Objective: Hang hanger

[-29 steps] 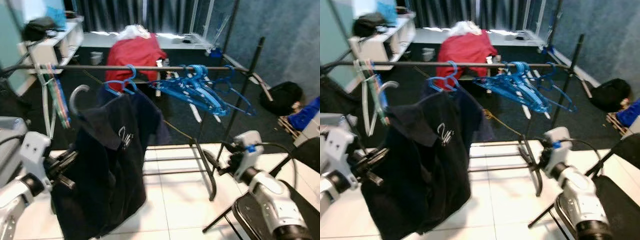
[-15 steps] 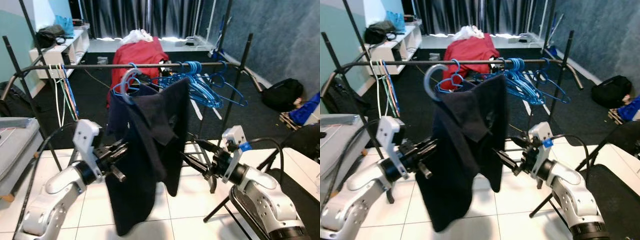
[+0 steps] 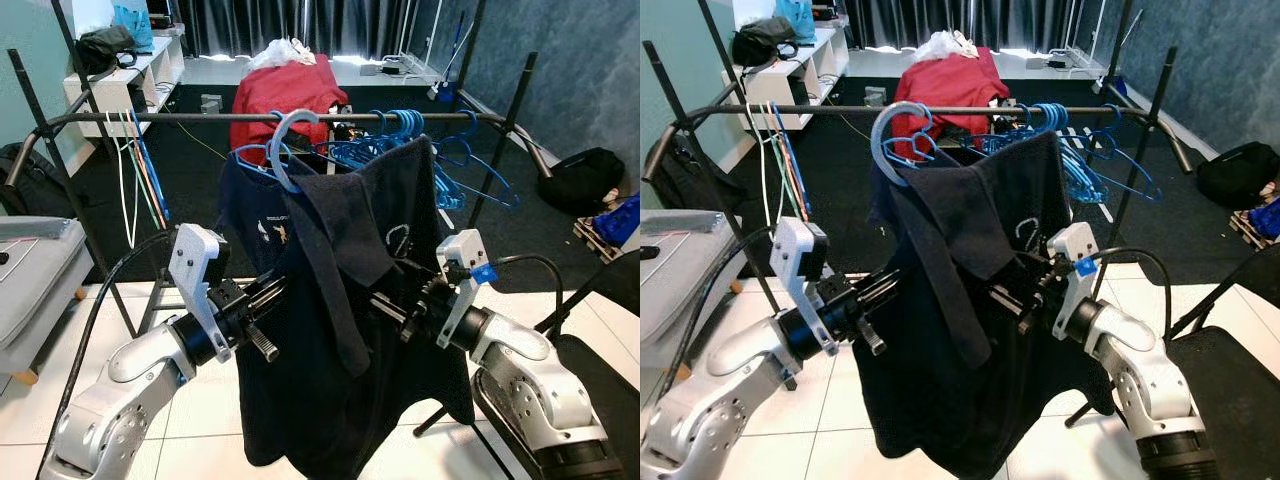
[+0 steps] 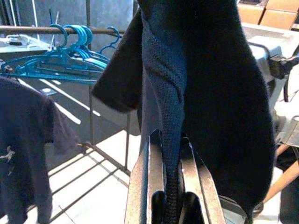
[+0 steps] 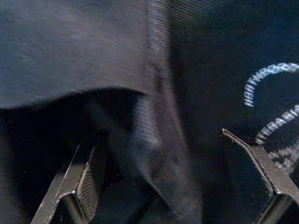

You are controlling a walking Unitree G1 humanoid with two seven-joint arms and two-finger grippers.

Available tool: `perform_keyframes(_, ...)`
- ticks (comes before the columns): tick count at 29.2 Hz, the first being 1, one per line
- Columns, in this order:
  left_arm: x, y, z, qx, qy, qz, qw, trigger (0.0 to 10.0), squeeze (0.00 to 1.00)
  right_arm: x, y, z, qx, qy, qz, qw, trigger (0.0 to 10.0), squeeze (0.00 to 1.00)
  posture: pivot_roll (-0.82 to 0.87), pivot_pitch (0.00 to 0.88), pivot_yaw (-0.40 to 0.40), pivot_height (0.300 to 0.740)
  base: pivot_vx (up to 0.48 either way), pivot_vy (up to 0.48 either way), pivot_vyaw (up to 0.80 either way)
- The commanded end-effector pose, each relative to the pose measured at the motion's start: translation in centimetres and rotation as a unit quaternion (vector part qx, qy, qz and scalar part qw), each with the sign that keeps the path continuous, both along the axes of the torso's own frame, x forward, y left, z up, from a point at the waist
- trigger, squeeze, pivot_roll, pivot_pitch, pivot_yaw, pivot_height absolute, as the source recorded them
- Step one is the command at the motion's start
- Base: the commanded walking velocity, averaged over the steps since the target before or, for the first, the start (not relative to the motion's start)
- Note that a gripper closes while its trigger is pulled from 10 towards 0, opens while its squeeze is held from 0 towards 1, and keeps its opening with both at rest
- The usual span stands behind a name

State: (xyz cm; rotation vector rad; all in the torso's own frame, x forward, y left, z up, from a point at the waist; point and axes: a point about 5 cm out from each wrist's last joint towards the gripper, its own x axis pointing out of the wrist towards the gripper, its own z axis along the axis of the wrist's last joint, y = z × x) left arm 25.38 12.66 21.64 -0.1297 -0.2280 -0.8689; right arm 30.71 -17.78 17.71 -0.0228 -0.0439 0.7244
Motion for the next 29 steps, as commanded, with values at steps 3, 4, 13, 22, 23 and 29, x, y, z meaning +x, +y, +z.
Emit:
perform_keyframes(3,-0.7,-0.6,1.3,-0.009,-0.022,-0.022,0.999,10.0,0.0,0.8,-0.8,1.0,0.002,-0.024,-0.046,0.999,10.0,0.0,0.0,0.0,-0.032,0.74,0.0,0.0,0.0)
perform_keyframes(4,-0.7,-0.6,1.3,-0.009,-0.022,-0.022,0.999,10.0,0.0,0.8,-0.8,1.0,0.002,-0.024,-0.046,0.999,10.0,0.0,0.0,0.0,-0.032,0.74,0.0,0.0,0.0)
perform_keyframes(13,-1.2,-1.4,1.4,-0.006,-0.017,-0.046,0.999,10.0,0.0,1.0,-0.4,1.3,0.011,-0.03,-0.054,0.998,0.0,0.0,-0.02,0.007,-0.024,0.74,0.0,0.0,0.0)
perform_keyframes(22,-1.0,-1.8,0.9,0.0,-0.002,-0.045,0.999,10.0,0.0,1.5,-0.1,2.5,0.039,-0.051,-0.06,0.996,0.0,0.0,-0.02,0.027,-0.027,0.74,0.0,0.0,0.0)
perform_keyframes(23,-1.0,-1.8,0.9,0.002,-0.001,-0.043,0.999,10.0,0.0,1.5,-0.1,2.5,0.041,-0.051,-0.058,0.996,0.0,0.0,-0.02,0.028,-0.028,0.74,0.0,0.0,0.0)
perform_keyframes(29,-0.4,-1.5,-0.1,0.038,0.005,-0.011,0.999,10.0,0.0,1.5,-0.4,3.8,0.061,-0.064,-0.055,0.995,0.0,0.0,-0.02,0.022,-0.033,0.74,0.0,0.0,0.0)
